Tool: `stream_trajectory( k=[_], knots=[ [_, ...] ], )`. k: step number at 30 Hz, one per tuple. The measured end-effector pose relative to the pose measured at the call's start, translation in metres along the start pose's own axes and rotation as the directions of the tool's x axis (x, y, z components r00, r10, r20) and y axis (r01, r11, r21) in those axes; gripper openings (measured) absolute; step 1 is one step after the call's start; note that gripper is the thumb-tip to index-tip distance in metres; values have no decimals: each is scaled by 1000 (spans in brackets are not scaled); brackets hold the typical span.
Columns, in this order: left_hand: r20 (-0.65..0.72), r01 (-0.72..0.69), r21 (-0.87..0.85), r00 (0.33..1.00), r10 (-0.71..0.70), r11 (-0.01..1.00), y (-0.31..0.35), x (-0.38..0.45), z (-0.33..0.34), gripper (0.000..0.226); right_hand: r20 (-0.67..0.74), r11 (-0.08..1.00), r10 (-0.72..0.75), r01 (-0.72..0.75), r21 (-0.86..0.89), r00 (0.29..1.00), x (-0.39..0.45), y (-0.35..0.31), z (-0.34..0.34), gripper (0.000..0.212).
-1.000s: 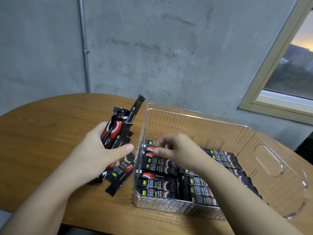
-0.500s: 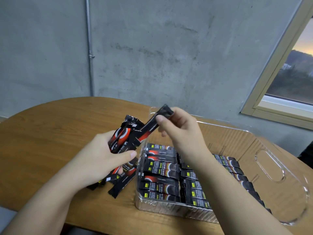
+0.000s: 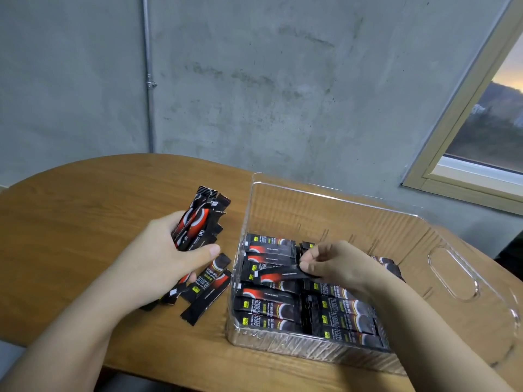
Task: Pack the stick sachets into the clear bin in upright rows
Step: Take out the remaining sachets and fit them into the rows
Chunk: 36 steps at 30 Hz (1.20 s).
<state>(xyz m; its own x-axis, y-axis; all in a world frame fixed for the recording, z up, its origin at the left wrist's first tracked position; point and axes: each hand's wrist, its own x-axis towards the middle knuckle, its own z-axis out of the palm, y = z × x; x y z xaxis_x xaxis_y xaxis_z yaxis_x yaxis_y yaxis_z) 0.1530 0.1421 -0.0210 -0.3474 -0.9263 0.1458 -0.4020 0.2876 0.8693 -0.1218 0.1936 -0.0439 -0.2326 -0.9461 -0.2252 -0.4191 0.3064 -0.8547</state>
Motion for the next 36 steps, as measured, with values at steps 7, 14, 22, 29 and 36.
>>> stream_trajectory(
  k=[7, 14, 22, 29, 36],
  knots=[
    [15, -2, 21, 1000, 2, 1000, -1, 0, 2, 20, 48, 966, -30, 42, -255, 998, -4, -4, 23, 14],
    [29, -16, 22, 999, 15, 1000, 1, -1, 3, 20, -44, 770, -180, 113, -627, 983, -5, -4, 41, 24],
    [39, -18, 32, 999, 17, 999, 5, -4, 2, 19, 63, 724, -259, 237, -647, 964, -5, -3, 47, 8],
    [61, -34, -8, 998, 34, 999, 8, -6, 3, 19, 34, 704, -349, 286, -651, 936, -9, -8, 47, 8],
    [149, -49, -169, 986, 74, 984, 10, -7, 4, 18, -101, 868, -483, 460, -187, 870, -30, -49, 43, 8]
  ],
)
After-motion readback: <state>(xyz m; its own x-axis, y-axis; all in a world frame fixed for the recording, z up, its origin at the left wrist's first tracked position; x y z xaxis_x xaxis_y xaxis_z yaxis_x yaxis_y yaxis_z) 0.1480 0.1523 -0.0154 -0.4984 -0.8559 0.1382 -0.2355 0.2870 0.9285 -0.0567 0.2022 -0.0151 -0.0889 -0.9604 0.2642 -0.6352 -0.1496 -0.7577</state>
